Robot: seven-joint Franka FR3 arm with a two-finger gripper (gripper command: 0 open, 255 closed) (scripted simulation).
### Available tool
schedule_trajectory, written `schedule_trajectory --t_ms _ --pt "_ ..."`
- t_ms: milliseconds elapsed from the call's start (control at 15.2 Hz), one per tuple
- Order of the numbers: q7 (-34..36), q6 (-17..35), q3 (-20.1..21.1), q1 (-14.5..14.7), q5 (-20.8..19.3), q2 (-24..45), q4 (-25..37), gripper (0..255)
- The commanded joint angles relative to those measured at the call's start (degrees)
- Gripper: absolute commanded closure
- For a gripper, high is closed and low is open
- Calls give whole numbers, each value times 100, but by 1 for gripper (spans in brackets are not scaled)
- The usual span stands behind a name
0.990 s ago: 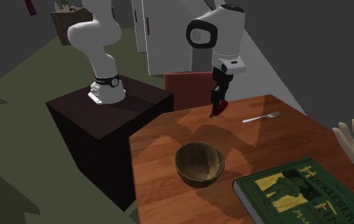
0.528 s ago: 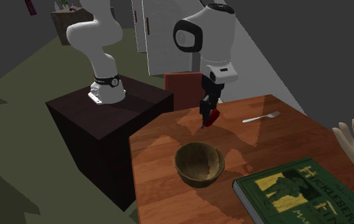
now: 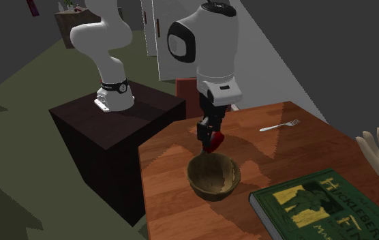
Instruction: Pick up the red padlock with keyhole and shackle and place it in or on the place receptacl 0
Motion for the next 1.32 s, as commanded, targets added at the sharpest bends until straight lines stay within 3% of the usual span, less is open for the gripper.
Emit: schedule_trajectory --t_ms 0,1254 --pt "-250 -101 -65 -172 23 32 117 255" --pt "-370 832 -1 -209 137 908 56 255"
